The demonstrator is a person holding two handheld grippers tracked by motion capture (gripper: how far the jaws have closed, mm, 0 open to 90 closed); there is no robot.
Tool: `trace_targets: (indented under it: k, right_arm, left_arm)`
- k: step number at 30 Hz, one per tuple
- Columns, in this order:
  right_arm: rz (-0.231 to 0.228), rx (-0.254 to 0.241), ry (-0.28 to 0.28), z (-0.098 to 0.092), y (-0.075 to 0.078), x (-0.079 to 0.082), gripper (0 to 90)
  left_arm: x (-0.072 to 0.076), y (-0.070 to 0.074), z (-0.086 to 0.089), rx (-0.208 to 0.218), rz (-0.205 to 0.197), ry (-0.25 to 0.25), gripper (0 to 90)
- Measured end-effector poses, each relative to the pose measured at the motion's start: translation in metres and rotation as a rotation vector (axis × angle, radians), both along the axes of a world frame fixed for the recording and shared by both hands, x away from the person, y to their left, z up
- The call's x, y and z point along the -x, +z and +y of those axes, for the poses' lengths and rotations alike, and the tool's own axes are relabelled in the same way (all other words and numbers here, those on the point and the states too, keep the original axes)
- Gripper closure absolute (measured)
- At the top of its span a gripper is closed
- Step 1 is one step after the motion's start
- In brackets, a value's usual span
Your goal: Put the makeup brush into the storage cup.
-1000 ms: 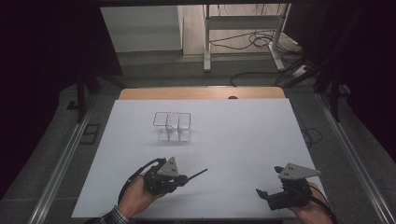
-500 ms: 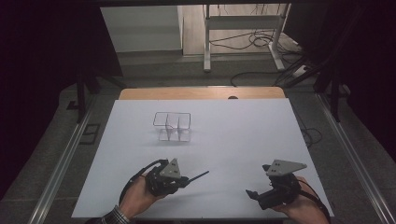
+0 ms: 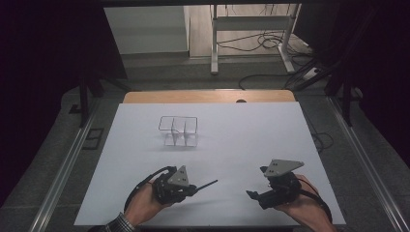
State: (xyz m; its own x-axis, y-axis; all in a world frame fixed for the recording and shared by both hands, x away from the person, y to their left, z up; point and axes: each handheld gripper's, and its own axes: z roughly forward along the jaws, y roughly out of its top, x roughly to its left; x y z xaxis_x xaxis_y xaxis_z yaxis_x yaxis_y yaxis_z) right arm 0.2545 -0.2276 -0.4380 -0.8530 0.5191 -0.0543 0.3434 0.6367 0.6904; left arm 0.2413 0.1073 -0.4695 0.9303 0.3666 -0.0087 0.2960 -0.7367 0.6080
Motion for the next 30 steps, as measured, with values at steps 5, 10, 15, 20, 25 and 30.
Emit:
trace_targets:
  k: [5, 10, 15, 20, 25, 30]
  right_arm:
    - [-0.003, 0.009, 0.017, 0.009, 0.002, -0.005, 17.9]
    - [0.001, 0.037, 0.054, 0.021, 0.001, -0.011, 24.3]
    - [0.010, 0.040, 0.090, 0.032, 0.000, -0.015, 27.3]
    - [0.011, 0.063, 0.132, 0.044, -0.002, -0.017, 30.5]
    - [0.022, 0.076, 0.168, 0.056, -0.004, -0.019, 33.6]
    - [0.026, 0.094, 0.199, 0.070, -0.006, -0.022, 36.8]
  left_arm:
    - [0.000, 0.000, 0.000, -0.003, 0.000, -0.004, 83.8]
    - [0.001, 0.000, 0.000, -0.002, 0.002, -0.008, 83.8]
    - [0.001, 0.000, -0.001, -0.003, 0.004, -0.013, 83.8]
    - [0.001, -0.001, -0.001, -0.008, 0.005, -0.020, 83.8]
    - [0.001, -0.001, -0.002, -0.013, 0.004, -0.024, 83.8]
    - [0.001, -0.002, -0.002, -0.018, 0.004, -0.026, 83.8]
